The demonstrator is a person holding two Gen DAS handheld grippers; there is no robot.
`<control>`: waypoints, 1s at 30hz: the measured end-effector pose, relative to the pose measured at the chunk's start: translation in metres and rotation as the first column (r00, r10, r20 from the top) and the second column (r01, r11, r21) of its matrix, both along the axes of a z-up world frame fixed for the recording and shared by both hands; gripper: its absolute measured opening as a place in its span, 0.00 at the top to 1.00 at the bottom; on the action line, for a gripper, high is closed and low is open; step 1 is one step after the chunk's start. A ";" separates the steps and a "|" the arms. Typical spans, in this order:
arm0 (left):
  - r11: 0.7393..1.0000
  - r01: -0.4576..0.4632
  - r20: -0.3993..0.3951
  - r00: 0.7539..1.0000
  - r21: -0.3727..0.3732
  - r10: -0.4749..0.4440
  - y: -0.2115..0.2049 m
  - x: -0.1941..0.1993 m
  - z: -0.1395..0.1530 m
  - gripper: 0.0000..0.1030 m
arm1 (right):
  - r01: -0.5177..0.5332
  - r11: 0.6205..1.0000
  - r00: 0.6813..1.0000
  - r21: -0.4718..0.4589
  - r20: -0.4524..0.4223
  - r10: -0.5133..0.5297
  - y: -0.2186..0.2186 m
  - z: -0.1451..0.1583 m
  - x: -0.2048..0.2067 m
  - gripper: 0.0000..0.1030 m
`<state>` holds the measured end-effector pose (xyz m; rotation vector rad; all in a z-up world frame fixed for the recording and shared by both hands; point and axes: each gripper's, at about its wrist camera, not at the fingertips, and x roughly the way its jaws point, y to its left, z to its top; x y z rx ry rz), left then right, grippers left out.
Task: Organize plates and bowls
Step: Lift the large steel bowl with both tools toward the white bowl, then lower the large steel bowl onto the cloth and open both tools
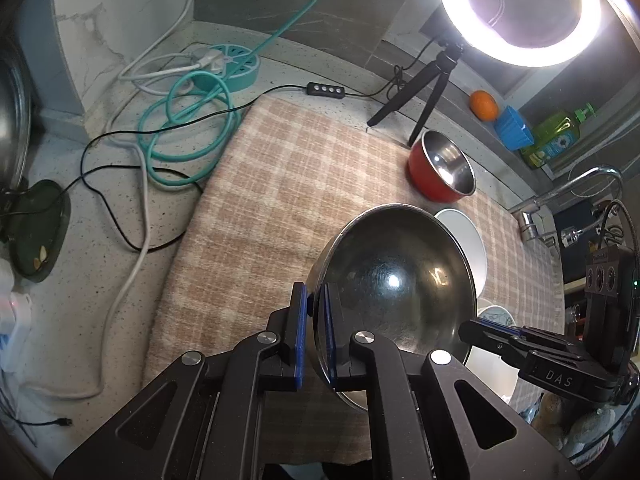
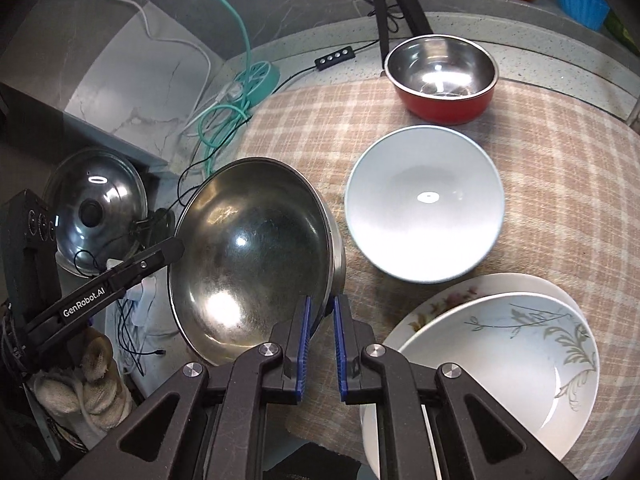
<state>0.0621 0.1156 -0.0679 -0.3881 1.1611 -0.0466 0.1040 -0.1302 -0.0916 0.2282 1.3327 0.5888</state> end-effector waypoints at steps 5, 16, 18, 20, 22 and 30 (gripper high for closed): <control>1.000 -0.020 -0.030 0.999 -0.003 0.020 0.008 -0.002 -0.014 0.94 | -0.020 1.000 1.000 -0.009 -0.015 0.020 0.010 -0.009 -0.004 0.90; 0.999 -0.043 -0.055 0.998 0.011 0.043 0.017 -0.004 -0.026 0.94 | -0.047 0.999 0.998 -0.022 -0.046 0.046 0.026 -0.026 -0.008 0.90; 0.999 -0.046 -0.058 0.997 0.011 0.047 0.019 -0.004 -0.027 0.94 | -0.051 0.999 0.997 -0.020 -0.051 0.049 0.027 -0.027 -0.008 0.90; 0.999 -0.050 -0.063 0.997 0.011 0.050 0.020 -0.003 -0.029 0.94 | -0.054 0.998 0.997 -0.021 -0.055 0.053 0.029 -0.029 -0.009 0.89; 0.998 -0.053 -0.066 0.996 0.013 0.054 0.020 -0.003 -0.031 0.94 | -0.054 0.998 0.997 -0.021 -0.061 0.053 0.030 -0.031 -0.009 0.89; 0.998 -0.061 -0.065 0.996 0.018 0.062 0.021 -0.003 -0.034 0.94 | -0.056 0.998 0.997 -0.016 -0.052 0.055 0.031 -0.030 -0.010 0.89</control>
